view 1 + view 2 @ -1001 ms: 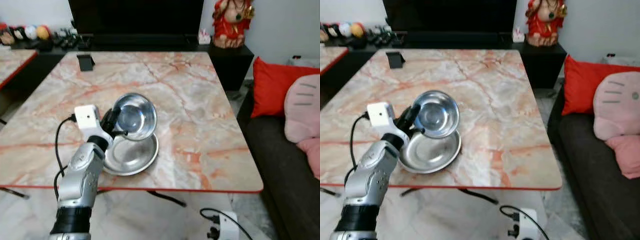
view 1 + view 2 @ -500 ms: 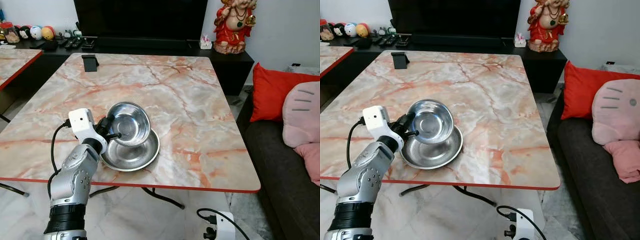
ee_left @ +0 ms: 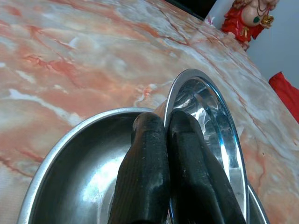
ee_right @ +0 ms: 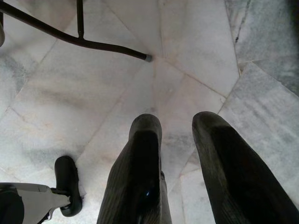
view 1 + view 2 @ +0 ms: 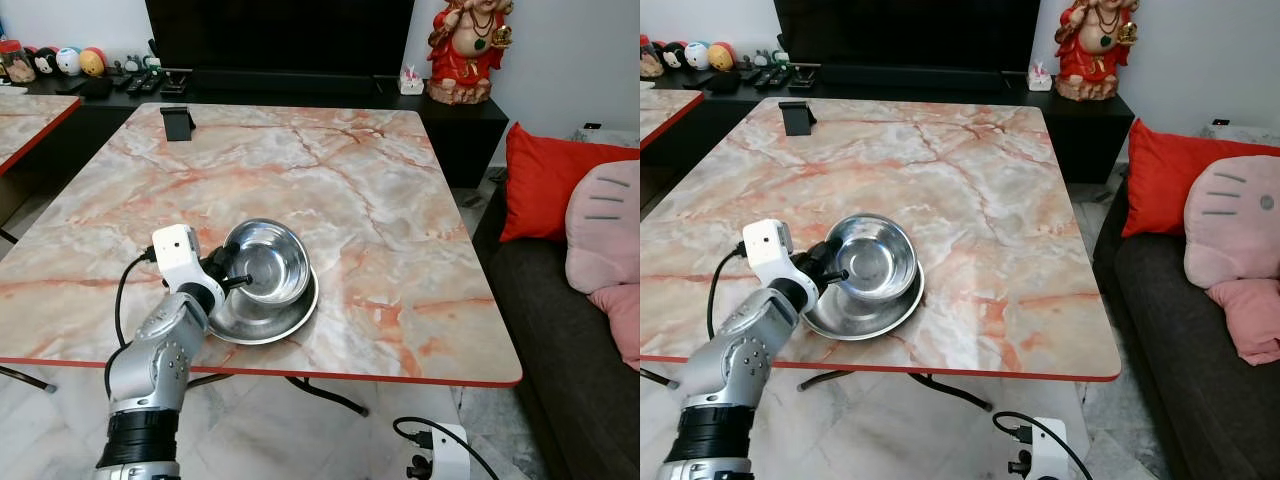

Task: Setting the table

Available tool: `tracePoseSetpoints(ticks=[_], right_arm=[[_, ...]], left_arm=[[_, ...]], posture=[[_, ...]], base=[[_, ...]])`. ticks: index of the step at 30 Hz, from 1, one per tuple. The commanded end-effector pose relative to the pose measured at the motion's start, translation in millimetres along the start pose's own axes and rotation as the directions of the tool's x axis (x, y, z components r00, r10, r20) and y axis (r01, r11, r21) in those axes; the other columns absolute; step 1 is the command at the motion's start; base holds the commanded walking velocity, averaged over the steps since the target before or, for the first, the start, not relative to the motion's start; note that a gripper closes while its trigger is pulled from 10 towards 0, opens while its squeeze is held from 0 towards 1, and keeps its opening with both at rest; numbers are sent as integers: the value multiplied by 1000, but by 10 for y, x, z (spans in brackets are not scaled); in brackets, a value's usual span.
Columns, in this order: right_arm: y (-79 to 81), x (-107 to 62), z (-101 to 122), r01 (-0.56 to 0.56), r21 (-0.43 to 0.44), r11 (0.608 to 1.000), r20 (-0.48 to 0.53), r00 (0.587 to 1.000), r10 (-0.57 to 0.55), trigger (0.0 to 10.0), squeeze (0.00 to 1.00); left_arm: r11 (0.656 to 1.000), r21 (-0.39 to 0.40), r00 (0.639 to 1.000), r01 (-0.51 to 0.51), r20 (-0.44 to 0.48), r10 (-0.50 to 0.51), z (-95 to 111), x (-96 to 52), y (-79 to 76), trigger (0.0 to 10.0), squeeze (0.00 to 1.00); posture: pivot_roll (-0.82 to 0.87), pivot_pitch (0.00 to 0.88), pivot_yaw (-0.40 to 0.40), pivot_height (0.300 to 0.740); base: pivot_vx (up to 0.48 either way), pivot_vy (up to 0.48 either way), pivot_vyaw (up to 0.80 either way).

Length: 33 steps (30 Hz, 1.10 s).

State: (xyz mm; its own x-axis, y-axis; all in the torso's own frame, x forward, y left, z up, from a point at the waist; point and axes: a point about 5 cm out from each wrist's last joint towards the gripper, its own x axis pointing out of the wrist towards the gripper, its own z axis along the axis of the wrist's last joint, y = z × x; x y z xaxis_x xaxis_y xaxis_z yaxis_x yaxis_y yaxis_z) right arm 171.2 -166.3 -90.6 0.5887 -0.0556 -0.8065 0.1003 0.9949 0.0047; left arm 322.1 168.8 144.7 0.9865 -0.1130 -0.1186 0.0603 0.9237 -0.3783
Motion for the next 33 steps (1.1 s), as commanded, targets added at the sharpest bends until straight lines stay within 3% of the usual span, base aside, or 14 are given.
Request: tracePoseSetpoints(ticks=[1, 16, 26, 27, 28, 29, 30, 33], right_arm=[[-14, 1, 2, 3, 2, 1000, -3, 1000, -3, 10000, 0], [-18, 1, 3, 3, -1, 1000, -4, 1000, -3, 10000, 0], [-17, 2, 7, 0, -5, 1000, -3, 1000, 0, 10000, 0], [-17, 2, 7, 0, -5, 1000, -3, 1000, 0, 10000, 0], [-17, 2, 7, 0, -5, 1000, -3, 1000, 0, 10000, 0], [-16, 2, 6, 1, -4, 1000, -4, 1000, -1, 10000, 0], [-15, 2, 6, 1, -4, 1000, -4, 1000, -1, 10000, 0], [-15, 2, 6, 1, -4, 1000, -4, 1000, -1, 10000, 0]], left_arm=[[1000, -18, 1000, -16, -21, 16, -45, -10, 20, 10000, 0], [998, -29, 996, -63, -60, 61, -2, -128, 131, 10000, 0], [998, -12, 993, -63, -97, 62, -25, -154, 126, 10000, 0], [998, -1, 992, -61, -108, 60, -42, -152, 118, 10000, 451], [998, 3, 992, -60, -113, 60, -48, -153, 115, 10000, 451], [998, 4, 991, -61, -118, 61, -57, -155, 112, 10000, 773], [998, 4, 991, -61, -120, 61, -63, -157, 109, 10000, 1000], [998, 4, 991, -60, -121, 60, -63, -158, 108, 10000, 1000]], posture=[[40, 0, -34, 740], [47, 0, -36, 740], [47, 0, -37, 740], [47, 0, -37, 740], [47, 0, -37, 740], [46, 0, -36, 740], [46, 0, -35, 740], [46, 0, -35, 740]], base=[[0, 0, 0], [0, 0, 0], [0, 0, 0], [0, 0, 0], [0, 0, 0], [0, 0, 0], [0, 0, 0], [0, 0, 0]])
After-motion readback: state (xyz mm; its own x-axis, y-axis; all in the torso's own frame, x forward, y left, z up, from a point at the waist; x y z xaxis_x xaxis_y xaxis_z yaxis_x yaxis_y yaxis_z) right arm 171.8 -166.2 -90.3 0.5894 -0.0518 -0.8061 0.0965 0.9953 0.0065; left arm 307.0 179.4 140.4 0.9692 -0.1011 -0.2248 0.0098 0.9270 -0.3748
